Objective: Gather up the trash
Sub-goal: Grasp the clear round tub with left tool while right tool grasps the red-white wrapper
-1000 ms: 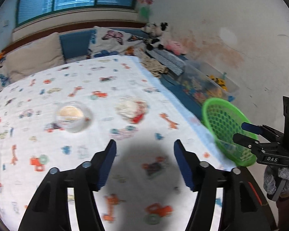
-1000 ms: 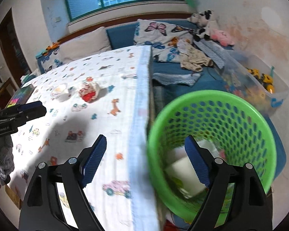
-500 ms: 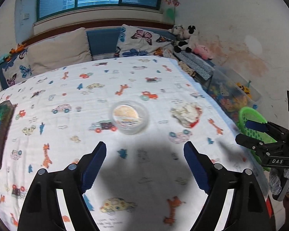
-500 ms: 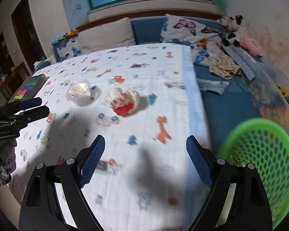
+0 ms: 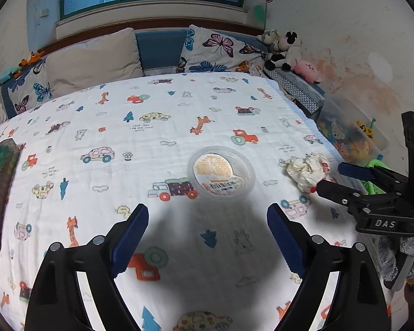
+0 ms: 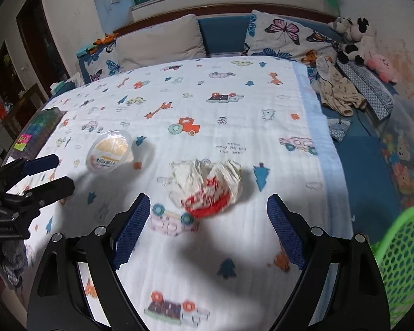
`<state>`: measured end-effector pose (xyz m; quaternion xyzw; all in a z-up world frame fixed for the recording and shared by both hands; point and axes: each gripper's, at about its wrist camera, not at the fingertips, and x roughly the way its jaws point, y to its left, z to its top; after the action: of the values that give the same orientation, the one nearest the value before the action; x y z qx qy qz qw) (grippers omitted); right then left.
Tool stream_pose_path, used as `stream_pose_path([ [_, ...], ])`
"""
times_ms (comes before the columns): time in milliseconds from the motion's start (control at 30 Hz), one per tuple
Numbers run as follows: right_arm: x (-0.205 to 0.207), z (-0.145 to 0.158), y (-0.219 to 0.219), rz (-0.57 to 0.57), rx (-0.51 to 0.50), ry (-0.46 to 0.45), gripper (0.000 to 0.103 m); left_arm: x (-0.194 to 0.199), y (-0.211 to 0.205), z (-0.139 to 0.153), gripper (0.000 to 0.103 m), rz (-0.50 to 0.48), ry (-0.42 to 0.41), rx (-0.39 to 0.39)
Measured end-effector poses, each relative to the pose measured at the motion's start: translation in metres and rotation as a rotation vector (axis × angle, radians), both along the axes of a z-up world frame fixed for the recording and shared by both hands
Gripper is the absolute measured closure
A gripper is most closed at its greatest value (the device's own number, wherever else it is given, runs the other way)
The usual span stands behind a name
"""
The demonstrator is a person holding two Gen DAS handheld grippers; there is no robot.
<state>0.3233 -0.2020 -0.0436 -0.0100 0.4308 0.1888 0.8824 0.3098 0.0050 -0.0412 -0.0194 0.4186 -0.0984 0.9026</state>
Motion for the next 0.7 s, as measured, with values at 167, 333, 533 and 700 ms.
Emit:
stream_pose_path([
  [167,0.014,-0.009,0.004,-0.009,-0.005,0.022,0.02,0.009,0.003,-0.004,0.018,0.002,0.012,-0.01],
  [333,0.017,-0.014,0.003,-0.005,0.009,0.034,0.036,0.014,-0.004,-0.01,0.018,-0.02,0.022,0.008],
  [533,0.004,-0.002,-0.004,0.003,0.017,0.005,0.044,0.028,-0.015,-0.017,0.017,-0.037,0.029,0.037],
  [700,-0.013,0.01,-0.026,-0.024,0.029,-0.025,0.044,0.037,-0.023,-0.018,0.017,-0.05,0.018,0.041],
])
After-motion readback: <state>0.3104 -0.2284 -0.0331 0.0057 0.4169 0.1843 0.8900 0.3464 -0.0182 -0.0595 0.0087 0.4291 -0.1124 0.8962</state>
